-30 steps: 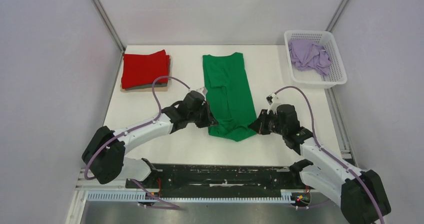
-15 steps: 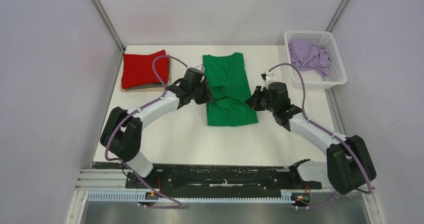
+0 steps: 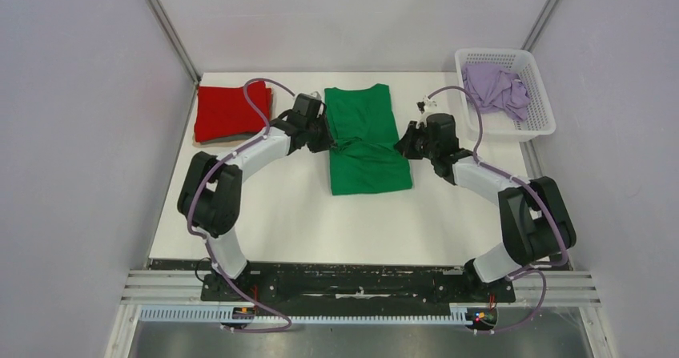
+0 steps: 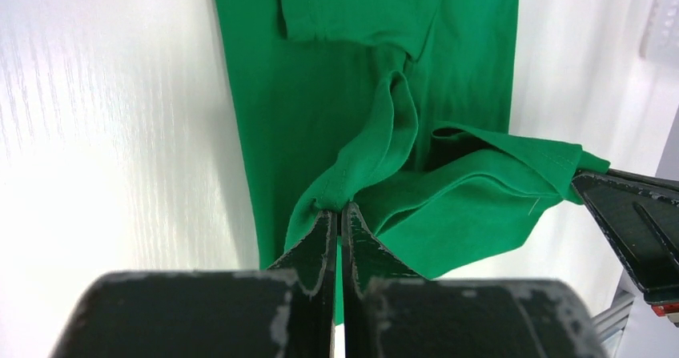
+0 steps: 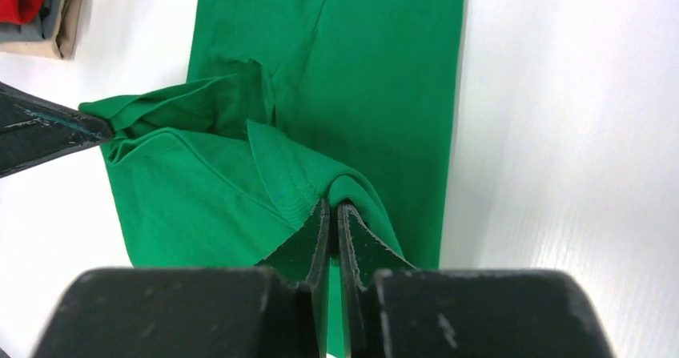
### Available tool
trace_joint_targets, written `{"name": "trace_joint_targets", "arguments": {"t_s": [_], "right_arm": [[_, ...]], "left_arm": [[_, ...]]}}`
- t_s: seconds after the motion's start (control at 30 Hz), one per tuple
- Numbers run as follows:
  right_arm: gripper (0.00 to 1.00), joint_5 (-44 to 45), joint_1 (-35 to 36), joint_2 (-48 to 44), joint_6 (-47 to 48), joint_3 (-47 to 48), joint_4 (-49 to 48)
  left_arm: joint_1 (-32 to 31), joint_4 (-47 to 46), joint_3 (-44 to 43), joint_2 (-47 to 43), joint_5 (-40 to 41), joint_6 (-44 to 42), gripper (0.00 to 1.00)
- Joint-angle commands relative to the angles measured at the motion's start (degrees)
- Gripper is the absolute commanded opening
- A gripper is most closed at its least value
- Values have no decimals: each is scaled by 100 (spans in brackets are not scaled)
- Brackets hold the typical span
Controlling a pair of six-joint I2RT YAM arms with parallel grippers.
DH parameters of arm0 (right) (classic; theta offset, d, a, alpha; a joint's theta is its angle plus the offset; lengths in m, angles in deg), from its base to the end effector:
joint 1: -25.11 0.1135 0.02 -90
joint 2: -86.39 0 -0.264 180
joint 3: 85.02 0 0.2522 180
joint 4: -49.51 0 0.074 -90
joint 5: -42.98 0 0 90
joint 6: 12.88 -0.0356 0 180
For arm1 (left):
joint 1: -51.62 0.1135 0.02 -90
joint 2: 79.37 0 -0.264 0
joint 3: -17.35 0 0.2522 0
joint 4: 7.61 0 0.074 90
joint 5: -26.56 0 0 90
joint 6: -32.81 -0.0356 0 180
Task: Fold and stack the t-shirts
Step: Fold the folded rectangular tshirt in 1/3 of the way, then grab one side of the 2/3 rectangular tshirt with both arms
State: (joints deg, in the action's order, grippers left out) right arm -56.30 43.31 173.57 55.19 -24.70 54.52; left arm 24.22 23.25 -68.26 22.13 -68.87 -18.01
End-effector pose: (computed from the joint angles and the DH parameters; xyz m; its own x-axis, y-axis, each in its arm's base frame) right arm 0.3066 0.1069 0.2056 -0.6290 0.1812 -0.7560 -0.2193 0.8916 0.3962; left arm 0.3449 -0.1826 0.2234 -0.8271 -0.2797 -0.4876 -0.0088 0.8737 -0.4863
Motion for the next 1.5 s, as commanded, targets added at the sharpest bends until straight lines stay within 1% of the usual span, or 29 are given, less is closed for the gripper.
{"name": "trace_joint_targets", "arguments": {"t_s": [0.0, 0.1, 0.33, 0.43, 0.53, 0.6, 0.63, 0.67, 0.7, 0.73, 0.77, 0.8, 0.83, 0.87, 0.93, 1.03, 1.13, 1.23, 1.3, 1.37, 1.47], "right_arm": [[5, -422, -144, 293, -9, 280, -590], [6, -497, -221, 510, -23, 393, -646], [8, -544, -338, 937, -50, 577, -871], [9, -540, -352, 1124, -59, 715, -865], [10, -415, -362, 1235, -13, 794, -882], [14, -390, -372, 1338, 41, 893, -878], [20, -365, -376, 1422, 100, 976, -874], [31, -337, -378, 1495, 164, 1057, -854], [41, -287, -391, 1605, 238, 1191, -756], [52, -292, -400, 1679, 300, 1361, -591], [68, -283, -404, 1712, 362, 1457, -488], [81, -254, -405, 1691, 405, 1507, -439], [87, -224, -411, 1610, 431, 1501, -430], [98, -178, -405, 1531, 457, 1467, -419], [98, -60, -405, 1289, 506, 1340, -354], [98, 12, -405, 837, 560, 936, -239], [98, 20, -405, 248, 515, 238, -298], [98, 245, -406, -291, 416, -525, -377], [98, 239, -405, -658, 351, -1015, -391], [98, 98, -409, -964, 260, -1433, -457], [98, -107, -405, -1351, 75, -2027, -733]], "left_arm": [[90, 54, -458, 261, 67, -330, 2], [130, 27, -593, 444, 68, -354, 2], [254, 355, -1110, 941, 64, -340, 3], [286, 363, -1242, 1060, 60, -366, 9], [316, 424, -1380, 1198, 85, -376, 11], [341, 436, -1440, 1261, 110, -367, 14], [357, 471, -1482, 1283, 142, -354, 20], [360, 531, -1563, 1307, 148, -364, 35], [372, 575, -1636, 1326, 149, -376, 65], [371, 613, -1750, 1328, 148, -399, 86], [384, 669, -1867, 1314, 143, -435, 99], [377, 724, -1998, 1277, 132, -487, 100], [384, 758, -2073, 1208, 112, -512, 100], [381, 759, -2087, 1118, 84, -534, 100], [375, 722, -1963, 861, 55, -551, 100], [366, 614, -1429, 434, -154, -487, 100], [334, 508, -633, -49, -359, -309, 100], [223, 367, 328, -687, -171, -29, 100], [124, 160, 938, -1076, -148, 177, 100], [10, -26, 1387, -1347, -195, 329, 100], [-179, -211, 1830, -1487, -235, 469, 100]]}}
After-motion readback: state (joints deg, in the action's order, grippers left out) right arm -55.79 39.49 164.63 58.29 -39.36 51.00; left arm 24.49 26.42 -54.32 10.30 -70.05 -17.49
